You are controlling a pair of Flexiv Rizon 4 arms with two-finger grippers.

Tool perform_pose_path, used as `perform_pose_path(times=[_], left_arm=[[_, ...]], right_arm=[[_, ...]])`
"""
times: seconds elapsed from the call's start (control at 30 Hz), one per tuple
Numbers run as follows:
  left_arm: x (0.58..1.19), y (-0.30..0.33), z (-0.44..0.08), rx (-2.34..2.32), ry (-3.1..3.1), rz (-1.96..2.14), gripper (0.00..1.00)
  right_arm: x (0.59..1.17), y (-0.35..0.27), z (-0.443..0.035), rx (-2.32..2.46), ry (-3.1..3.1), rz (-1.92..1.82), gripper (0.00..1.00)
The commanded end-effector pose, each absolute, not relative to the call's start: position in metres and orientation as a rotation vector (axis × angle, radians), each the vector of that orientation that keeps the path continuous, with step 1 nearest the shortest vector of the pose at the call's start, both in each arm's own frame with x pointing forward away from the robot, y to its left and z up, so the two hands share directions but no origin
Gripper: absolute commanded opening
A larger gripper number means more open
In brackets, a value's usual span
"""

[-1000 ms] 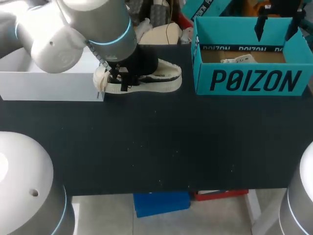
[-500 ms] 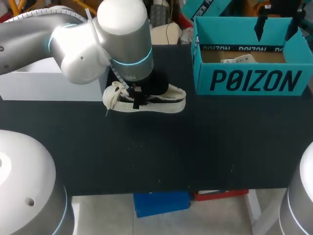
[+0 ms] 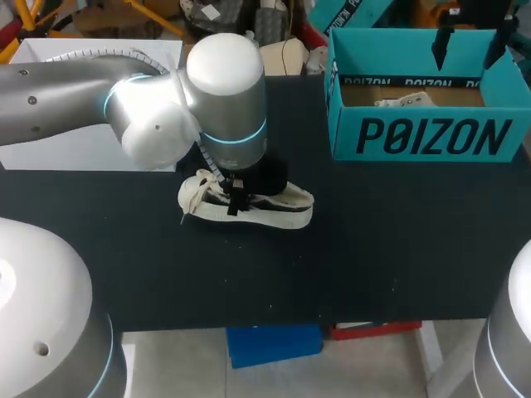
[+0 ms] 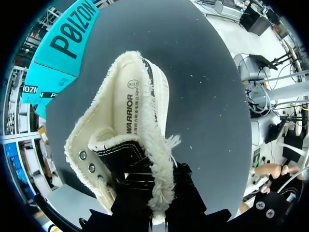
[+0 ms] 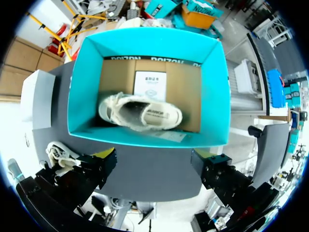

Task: Take the shoe out of the shoebox, open the shoe tongue, remove and reinsert the insole, then place the shoe into the shoebox

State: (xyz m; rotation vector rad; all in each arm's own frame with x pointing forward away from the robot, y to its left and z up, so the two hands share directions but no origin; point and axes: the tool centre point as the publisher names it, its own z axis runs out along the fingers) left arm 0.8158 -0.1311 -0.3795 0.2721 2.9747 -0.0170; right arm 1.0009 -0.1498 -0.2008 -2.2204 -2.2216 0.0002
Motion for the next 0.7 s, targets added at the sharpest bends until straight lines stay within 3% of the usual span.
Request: perform_pose_path(times=[0.03,0.27,0.3,0.33,0.37,0.7], left_arm=[[0.818,-0.137,-0.391,0.265,2.989,-0.027,0.00],[0.816,-0.138,-0.399,0.257,2.995,-0.020,0.00],[0.816,-0.138,-0.399,0.258,2.999,-0.018,0.14],[0.816,-0.138,-0.399,0.261,3.007,-0.021,0.49],[0.816,-0.138,-0.399,0.263,3.010,-0.026,1.00],[0.820,-0.138,-0.348,0.297,3.042,-0.184,1.00]], right_arm=[[1.001,-0.150,-0.201,-2.221,-2.221,0.001,1.00],[1.001,-0.150,-0.201,-2.221,-2.221,0.001,1.00],[1.001,-0.150,-0.201,-2.221,-2.221,0.001,1.00],[1.001,-0.150,-0.201,-2.221,-2.221,0.001,1.00],[1.001,-0.150,-0.201,-2.221,-2.221,0.001,1.00],[1.001,-0.150,-0.201,-2.221,-2.221,0.001,1.00]])
